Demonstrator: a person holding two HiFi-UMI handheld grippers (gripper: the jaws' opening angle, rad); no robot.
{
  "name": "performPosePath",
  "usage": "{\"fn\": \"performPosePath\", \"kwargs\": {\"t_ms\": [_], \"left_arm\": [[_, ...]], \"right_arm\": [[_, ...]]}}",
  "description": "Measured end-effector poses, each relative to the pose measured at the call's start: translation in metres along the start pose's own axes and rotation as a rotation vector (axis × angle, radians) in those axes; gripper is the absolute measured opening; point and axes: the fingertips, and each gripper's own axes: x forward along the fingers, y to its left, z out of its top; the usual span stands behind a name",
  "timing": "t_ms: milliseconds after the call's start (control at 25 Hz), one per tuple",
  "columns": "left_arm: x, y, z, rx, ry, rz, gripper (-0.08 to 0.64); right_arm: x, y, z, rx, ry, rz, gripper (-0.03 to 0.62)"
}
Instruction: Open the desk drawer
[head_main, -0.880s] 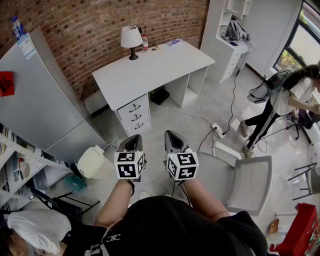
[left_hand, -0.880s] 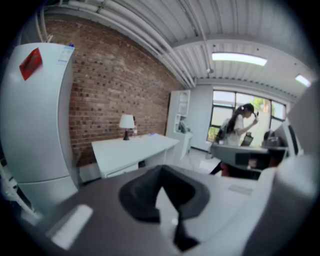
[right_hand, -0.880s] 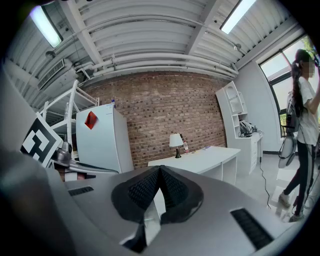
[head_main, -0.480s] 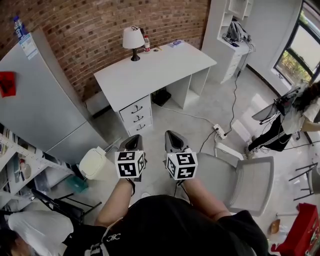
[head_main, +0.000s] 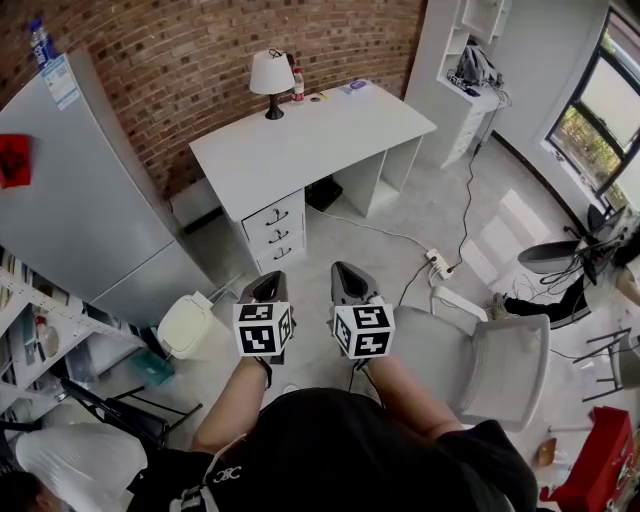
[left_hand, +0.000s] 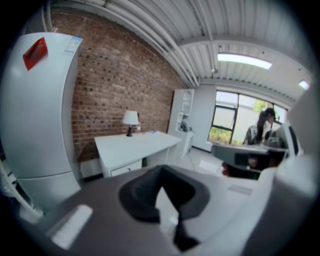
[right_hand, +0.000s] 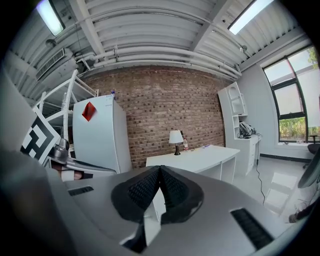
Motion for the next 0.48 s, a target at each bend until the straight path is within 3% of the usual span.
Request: {"fn": "performPosePath", "kwargs": {"t_ms": [480], "left_arm": [[-0.004,0.062,-0.008,-0.008,-0.008,-0.022,-0.002]], "right_arm": [[0.033,0.043,-0.009,0.006,0.001,-0.036,-0.002]]}}
